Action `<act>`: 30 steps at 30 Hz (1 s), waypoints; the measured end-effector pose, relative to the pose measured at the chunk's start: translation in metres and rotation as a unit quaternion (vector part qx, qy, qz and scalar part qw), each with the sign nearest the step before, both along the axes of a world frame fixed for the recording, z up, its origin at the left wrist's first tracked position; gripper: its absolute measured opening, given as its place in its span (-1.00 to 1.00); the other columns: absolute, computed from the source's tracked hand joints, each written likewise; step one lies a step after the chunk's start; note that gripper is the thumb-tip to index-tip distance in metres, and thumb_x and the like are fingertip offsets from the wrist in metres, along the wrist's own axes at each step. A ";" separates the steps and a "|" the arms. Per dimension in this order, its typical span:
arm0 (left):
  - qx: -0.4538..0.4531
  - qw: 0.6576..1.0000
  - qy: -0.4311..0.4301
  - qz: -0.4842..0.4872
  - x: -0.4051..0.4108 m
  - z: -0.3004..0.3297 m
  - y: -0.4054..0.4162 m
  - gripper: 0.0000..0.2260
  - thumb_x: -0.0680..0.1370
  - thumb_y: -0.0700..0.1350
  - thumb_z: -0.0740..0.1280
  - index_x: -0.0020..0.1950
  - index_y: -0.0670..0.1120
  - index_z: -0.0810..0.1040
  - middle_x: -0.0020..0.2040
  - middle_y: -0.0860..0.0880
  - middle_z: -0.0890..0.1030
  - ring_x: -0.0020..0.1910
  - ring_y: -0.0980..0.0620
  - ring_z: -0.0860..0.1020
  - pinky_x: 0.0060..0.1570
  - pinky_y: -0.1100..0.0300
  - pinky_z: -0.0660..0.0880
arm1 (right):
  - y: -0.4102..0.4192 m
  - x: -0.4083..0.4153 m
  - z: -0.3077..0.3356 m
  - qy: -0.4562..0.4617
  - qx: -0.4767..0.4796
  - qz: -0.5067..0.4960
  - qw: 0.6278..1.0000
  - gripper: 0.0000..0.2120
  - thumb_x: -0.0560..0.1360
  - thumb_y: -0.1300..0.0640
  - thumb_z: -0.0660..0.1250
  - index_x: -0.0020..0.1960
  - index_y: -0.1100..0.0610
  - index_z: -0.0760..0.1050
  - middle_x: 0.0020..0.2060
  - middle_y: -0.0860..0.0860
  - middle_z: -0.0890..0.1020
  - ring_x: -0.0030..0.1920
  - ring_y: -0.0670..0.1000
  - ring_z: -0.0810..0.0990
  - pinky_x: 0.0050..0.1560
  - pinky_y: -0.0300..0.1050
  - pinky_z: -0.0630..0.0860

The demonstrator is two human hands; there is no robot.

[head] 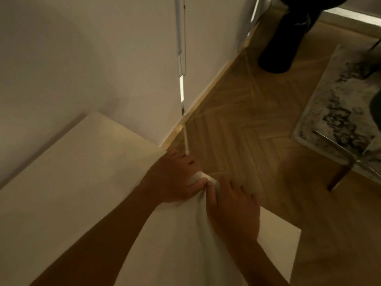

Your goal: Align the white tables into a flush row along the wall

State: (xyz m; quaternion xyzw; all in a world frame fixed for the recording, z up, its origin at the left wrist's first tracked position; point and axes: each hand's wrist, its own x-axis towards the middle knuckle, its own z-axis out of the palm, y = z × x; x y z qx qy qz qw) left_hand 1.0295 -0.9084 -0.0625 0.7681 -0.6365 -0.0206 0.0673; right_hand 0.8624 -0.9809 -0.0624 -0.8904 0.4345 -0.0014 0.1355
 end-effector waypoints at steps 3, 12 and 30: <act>-0.038 0.999 -0.014 -0.024 0.012 -0.002 -0.005 -0.60 0.56 0.30 0.16 -0.17 0.04 0.59 -0.21 0.04 0.63 -0.27 -0.04 0.58 -0.22 0.18 0.25 | 0.002 0.004 -0.001 0.008 -0.002 -0.016 1.000 -0.53 0.56 -0.26 -0.15 -0.05 -0.10 0.49 -0.13 -0.11 0.62 -0.05 0.03 0.56 0.02 0.04 0.38; -0.012 0.999 0.031 -0.009 0.015 -0.001 -0.008 -0.44 0.55 0.35 -0.08 -0.17 0.03 0.57 -0.20 0.03 0.66 -0.29 0.02 0.47 -0.15 0.13 0.25 | 0.009 0.009 -0.003 -0.072 0.002 -0.067 0.995 -0.61 0.60 -0.17 -0.03 -0.14 -0.10 0.53 -0.22 -0.16 0.61 -0.11 -0.01 0.51 -0.01 -0.04 0.24; -0.048 0.997 -0.018 -0.052 0.020 0.001 -0.011 -0.49 0.62 0.30 0.00 -0.27 0.01 0.50 -0.33 0.05 0.61 -0.41 0.02 0.46 -0.33 0.18 0.24 | 0.006 0.011 0.000 -0.117 0.019 -0.073 0.990 -0.58 0.56 -0.19 -0.02 -0.16 -0.12 0.58 -0.30 -0.14 0.60 -0.21 -0.03 0.49 -0.05 -0.05 0.23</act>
